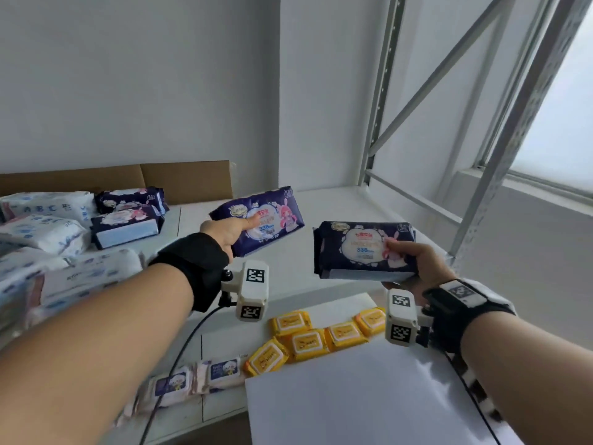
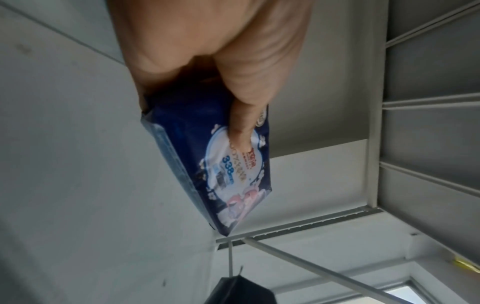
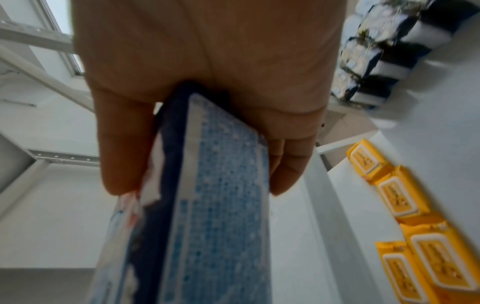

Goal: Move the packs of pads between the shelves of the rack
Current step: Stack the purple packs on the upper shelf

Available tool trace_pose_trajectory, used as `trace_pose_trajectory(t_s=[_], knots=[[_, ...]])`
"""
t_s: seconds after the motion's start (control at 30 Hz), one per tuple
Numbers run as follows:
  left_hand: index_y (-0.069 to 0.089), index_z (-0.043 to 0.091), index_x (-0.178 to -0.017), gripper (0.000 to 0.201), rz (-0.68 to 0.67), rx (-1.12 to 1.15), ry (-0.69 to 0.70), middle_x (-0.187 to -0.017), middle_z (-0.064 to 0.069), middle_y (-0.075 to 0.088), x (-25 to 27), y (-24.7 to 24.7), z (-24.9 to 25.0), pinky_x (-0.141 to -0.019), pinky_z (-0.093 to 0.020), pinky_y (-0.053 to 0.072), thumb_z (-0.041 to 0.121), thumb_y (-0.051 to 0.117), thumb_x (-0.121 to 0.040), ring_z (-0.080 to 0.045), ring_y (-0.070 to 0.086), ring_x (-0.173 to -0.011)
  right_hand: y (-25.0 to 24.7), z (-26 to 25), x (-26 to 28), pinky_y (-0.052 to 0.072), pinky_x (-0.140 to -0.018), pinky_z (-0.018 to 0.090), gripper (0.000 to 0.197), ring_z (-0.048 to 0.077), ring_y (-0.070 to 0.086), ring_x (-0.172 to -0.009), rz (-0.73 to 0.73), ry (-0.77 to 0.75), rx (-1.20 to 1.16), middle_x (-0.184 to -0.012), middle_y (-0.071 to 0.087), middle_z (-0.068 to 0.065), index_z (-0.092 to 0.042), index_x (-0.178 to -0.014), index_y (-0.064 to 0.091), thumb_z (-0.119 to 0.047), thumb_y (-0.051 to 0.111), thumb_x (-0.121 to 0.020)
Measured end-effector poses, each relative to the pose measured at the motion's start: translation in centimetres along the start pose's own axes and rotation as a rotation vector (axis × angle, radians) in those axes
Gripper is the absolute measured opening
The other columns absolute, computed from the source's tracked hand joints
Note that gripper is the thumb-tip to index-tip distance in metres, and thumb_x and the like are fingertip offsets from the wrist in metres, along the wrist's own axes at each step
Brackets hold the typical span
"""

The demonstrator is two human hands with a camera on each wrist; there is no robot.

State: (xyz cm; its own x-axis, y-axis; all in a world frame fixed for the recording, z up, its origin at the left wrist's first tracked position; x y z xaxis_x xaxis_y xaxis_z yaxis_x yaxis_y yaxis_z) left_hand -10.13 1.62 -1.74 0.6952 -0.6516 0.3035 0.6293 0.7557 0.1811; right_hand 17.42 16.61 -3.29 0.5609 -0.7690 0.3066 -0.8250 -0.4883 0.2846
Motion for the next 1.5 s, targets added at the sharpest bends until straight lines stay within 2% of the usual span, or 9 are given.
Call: trace_pose_trajectory(t_s=[0.17, 0.33, 0.43, 0.6, 0.8, 0.93, 1.1, 1.27, 1.5], knots=[[0.056, 0.0, -0.126, 0.058, -0.023, 0.017, -0.087, -0.12, -0.022, 0.063, 4.7, 6.5, -5.7, -0.095, -0.052, 0.049, 0.012, 0.078, -0.074, -0.034, 0.063, -0.108, -4.9, -0.3, 3.2, 0.035, -0.062, 0.028, 0.013, 0.024, 0.06, -0.067, -0.064, 0.018, -0.001, -0.073, 0.07, 0.009, -0.009, -0.083, 0.063, -0.016, 0.053, -0.086], [0.057, -0.001, -0.124, 0.054, -0.068, 0.016, -0.097, -0.12, -0.023, 0.063, 6.7, 10.6, -9.0, -0.096, -0.048, 0.049, 0.013, 0.076, -0.076, -0.033, 0.062, -0.11, -7.8, 0.1, 4.3, 0.048, -0.063, 0.031, 0.022, 0.027, 0.064, -0.078, -0.082, 0.026, -0.044, -0.098, 0.065, 0.013, -0.008, -0.101, 0.06, -0.012, 0.056, -0.08], [0.058, -0.002, -0.124, 0.052, -0.096, 0.004, -0.096, -0.119, -0.024, 0.063, 6.4, 11.7, -10.1, -0.095, -0.049, 0.049, 0.012, 0.075, -0.077, -0.035, 0.061, -0.11, -9.0, 0.8, 4.4, 0.057, -0.053, 0.034, 0.029, 0.033, 0.072, -0.073, -0.122, 0.061, -0.089, -0.091, 0.072, 0.02, 0.003, -0.097, 0.063, -0.008, 0.058, -0.071], [0.058, 0.0, -0.123, 0.053, -0.127, -0.106, -0.073, -0.117, -0.024, 0.064, 4.9, 13.1, -12.3, -0.094, -0.051, 0.049, 0.012, 0.077, -0.075, -0.036, 0.063, -0.106, -11.3, 3.3, 3.4, 0.058, -0.074, 0.046, 0.046, 0.041, 0.067, -0.096, -0.148, 0.062, -0.065, -0.109, 0.067, 0.026, 0.007, -0.115, 0.057, -0.002, 0.055, -0.07], [0.059, -0.002, -0.121, 0.055, -0.177, -0.274, -0.087, -0.117, -0.022, 0.064, 2.9, 16.2, -17.3, -0.096, -0.049, 0.049, 0.012, 0.08, -0.072, -0.034, 0.062, -0.108, -16.5, 7.4, 2.4, 0.058, -0.071, 0.042, 0.04, 0.04, 0.068, -0.096, -0.089, 0.121, 0.021, -0.107, 0.068, 0.026, 0.004, -0.113, 0.06, 0.002, 0.06, -0.073], [0.06, -0.002, -0.118, 0.053, -0.177, -0.403, -0.098, -0.117, -0.02, 0.065, 0.9, 18.5, -21.3, -0.098, -0.046, 0.048, 0.005, 0.081, -0.07, -0.033, 0.062, -0.109, -21.4, 8.8, 0.5, 0.048, -0.094, 0.052, 0.038, 0.043, 0.061, -0.107, -0.031, 0.178, 0.229, -0.112, 0.067, 0.024, 0.002, -0.109, 0.06, 0.02, 0.055, -0.075], [0.054, -0.001, -0.118, 0.068, -0.113, -0.518, -0.087, -0.117, -0.016, 0.064, -1.9, 22.1, -26.3, -0.098, -0.045, 0.048, 0.002, 0.087, -0.059, -0.031, 0.061, -0.11, -26.5, 9.9, -3.2, 0.053, -0.078, 0.043, 0.044, 0.041, 0.061, -0.104, -0.037, 0.259, 0.297, -0.114, 0.064, 0.026, 0.005, -0.107, 0.058, 0.031, 0.048, -0.072], [0.054, 0.003, -0.116, 0.069, -0.026, -0.638, -0.129, -0.115, -0.014, 0.064, -5.3, 25.5, -30.8, -0.095, -0.04, 0.05, 0.003, 0.088, -0.057, -0.027, 0.062, -0.105, -30.6, 11.5, -8.4, 0.047, -0.096, 0.054, 0.06, 0.041, 0.056, -0.114, -0.073, 0.284, 0.422, -0.119, 0.062, 0.024, -0.004, -0.115, 0.053, 0.032, 0.056, -0.068], [0.043, 0.009, -0.133, 0.078, -0.005, -0.858, -0.239, -0.123, -0.01, 0.06, -9.2, 28.1, -35.8, -0.095, -0.032, 0.047, 0.011, 0.084, -0.067, -0.025, 0.058, -0.109, -31.8, 16.0, -14.3, 0.054, -0.087, 0.05, 0.063, 0.028, 0.061, -0.101, -0.211, 0.309, 0.581, -0.111, 0.064, 0.014, -0.012, -0.118, 0.052, 0.023, 0.064, -0.067]])
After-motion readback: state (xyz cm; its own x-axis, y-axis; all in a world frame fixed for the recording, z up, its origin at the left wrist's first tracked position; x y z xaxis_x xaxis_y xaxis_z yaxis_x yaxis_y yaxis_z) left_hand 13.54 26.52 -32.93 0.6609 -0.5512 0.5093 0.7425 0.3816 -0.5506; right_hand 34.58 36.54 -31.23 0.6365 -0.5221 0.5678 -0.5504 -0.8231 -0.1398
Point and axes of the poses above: each hand's wrist, its own x-axis away from the middle knuckle, its own y-axis out of the palm, z = x × y, the point moved 5 cm from there along -x, towards the middle knuckle
